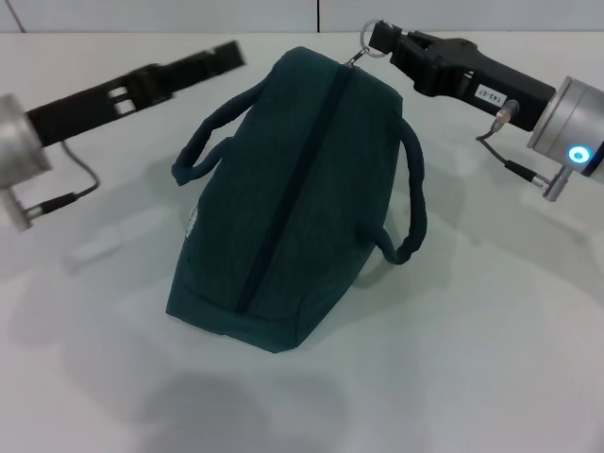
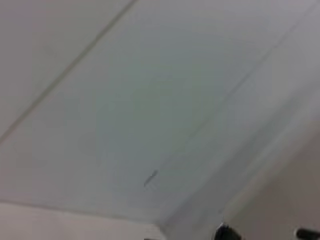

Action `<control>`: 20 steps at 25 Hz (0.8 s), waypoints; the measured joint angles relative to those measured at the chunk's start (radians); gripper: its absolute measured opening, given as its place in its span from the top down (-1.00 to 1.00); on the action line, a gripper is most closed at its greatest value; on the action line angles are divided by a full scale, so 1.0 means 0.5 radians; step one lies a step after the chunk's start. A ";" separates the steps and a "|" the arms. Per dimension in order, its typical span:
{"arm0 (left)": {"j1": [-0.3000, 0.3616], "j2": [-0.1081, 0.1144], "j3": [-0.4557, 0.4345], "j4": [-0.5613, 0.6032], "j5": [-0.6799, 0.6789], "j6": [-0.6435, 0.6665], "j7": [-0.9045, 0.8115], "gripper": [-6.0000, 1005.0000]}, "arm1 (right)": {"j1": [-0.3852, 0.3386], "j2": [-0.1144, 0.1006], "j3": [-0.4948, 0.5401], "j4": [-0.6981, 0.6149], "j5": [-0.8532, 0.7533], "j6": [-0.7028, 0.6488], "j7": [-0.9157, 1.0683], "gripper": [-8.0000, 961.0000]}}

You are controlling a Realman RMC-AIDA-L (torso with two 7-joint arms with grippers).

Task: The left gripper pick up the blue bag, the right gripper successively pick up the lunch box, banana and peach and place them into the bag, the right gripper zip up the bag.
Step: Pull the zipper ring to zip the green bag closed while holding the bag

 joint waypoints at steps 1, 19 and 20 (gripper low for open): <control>-0.025 -0.005 0.000 0.000 0.032 -0.009 -0.008 -0.73 | -0.001 0.001 0.005 0.001 0.000 -0.006 -0.003 0.92; -0.209 -0.041 0.163 0.003 0.228 -0.204 -0.142 -0.70 | -0.050 0.006 0.015 0.006 0.000 -0.051 -0.025 0.91; -0.210 -0.041 0.194 0.005 0.228 -0.204 -0.142 -0.61 | -0.051 0.006 0.015 0.007 0.000 -0.052 -0.025 0.91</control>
